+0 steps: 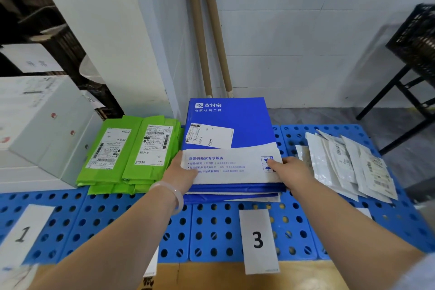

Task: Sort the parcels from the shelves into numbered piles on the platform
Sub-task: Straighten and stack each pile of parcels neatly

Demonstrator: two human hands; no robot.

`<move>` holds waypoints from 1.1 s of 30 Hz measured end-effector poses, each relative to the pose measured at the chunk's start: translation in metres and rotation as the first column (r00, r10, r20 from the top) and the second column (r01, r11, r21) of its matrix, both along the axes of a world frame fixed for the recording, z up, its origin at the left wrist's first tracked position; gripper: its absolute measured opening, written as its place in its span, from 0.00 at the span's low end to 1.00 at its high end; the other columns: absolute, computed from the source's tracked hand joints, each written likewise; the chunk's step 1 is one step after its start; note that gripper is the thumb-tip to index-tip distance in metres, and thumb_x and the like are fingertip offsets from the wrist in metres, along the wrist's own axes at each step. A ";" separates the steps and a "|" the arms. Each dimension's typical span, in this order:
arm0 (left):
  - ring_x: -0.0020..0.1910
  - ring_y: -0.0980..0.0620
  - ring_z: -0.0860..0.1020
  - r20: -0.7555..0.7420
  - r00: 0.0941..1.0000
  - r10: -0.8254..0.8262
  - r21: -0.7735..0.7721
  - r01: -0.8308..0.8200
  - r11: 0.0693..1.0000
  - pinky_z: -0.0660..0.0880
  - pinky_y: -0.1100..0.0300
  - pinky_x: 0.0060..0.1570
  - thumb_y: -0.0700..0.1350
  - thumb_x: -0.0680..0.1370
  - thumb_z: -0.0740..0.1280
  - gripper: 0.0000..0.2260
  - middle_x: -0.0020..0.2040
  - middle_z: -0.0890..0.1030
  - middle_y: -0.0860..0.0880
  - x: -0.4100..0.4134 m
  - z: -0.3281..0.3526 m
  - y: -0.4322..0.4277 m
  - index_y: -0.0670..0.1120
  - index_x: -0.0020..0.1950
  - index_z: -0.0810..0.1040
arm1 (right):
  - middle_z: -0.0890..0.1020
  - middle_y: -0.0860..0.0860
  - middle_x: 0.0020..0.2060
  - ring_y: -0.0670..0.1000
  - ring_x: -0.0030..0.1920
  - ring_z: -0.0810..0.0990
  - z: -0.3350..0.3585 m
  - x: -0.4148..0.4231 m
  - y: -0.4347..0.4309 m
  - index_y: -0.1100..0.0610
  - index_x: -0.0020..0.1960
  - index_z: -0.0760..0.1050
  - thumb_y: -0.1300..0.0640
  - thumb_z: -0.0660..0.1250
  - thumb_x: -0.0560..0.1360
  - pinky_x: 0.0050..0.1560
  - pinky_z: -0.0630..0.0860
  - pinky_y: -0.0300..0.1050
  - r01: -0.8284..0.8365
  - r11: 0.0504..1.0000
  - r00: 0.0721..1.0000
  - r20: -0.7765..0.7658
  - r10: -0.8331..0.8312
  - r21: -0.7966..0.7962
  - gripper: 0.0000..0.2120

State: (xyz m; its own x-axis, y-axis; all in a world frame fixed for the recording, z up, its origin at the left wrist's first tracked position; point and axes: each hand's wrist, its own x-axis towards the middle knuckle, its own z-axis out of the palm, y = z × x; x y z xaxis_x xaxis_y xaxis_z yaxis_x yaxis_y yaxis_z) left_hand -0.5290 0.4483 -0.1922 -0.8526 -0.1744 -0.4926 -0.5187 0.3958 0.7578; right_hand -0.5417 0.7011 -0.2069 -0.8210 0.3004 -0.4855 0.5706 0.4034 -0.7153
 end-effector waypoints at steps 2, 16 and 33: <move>0.53 0.52 0.70 0.019 0.999 0.028 0.021 -0.028 0.999 0.67 0.58 0.53 0.38 0.79 0.63 0.24 0.61 0.74 0.52 0.005 -0.004 -0.001 0.49 0.74 0.62 | 0.79 0.50 0.41 0.49 0.40 0.75 0.002 -0.002 0.000 0.57 0.48 0.77 0.51 0.66 0.77 0.40 0.72 0.43 -0.034 0.999 0.999 -0.022 0.034 0.037 0.08; 0.36 0.51 0.74 0.174 0.985 0.015 -0.060 -0.005 0.998 0.72 0.58 0.33 0.44 0.81 0.61 0.33 0.45 0.74 0.56 0.013 -0.003 0.003 0.56 0.79 0.44 | 0.78 0.51 0.45 0.52 0.46 0.76 0.000 -0.007 0.003 0.58 0.55 0.75 0.47 0.67 0.76 0.45 0.75 0.47 -0.088 0.994 0.991 0.105 0.081 0.071 0.15; 0.33 0.57 0.66 0.124 0.988 0.087 0.019 -0.090 0.996 0.64 0.65 0.30 0.41 0.81 0.60 0.31 0.41 0.67 0.57 0.019 -0.005 0.009 0.54 0.79 0.47 | 0.79 0.53 0.51 0.54 0.50 0.77 -0.009 -0.002 0.000 0.56 0.55 0.74 0.49 0.67 0.76 0.52 0.77 0.53 0.062 0.992 0.993 0.102 -0.051 -0.112 0.13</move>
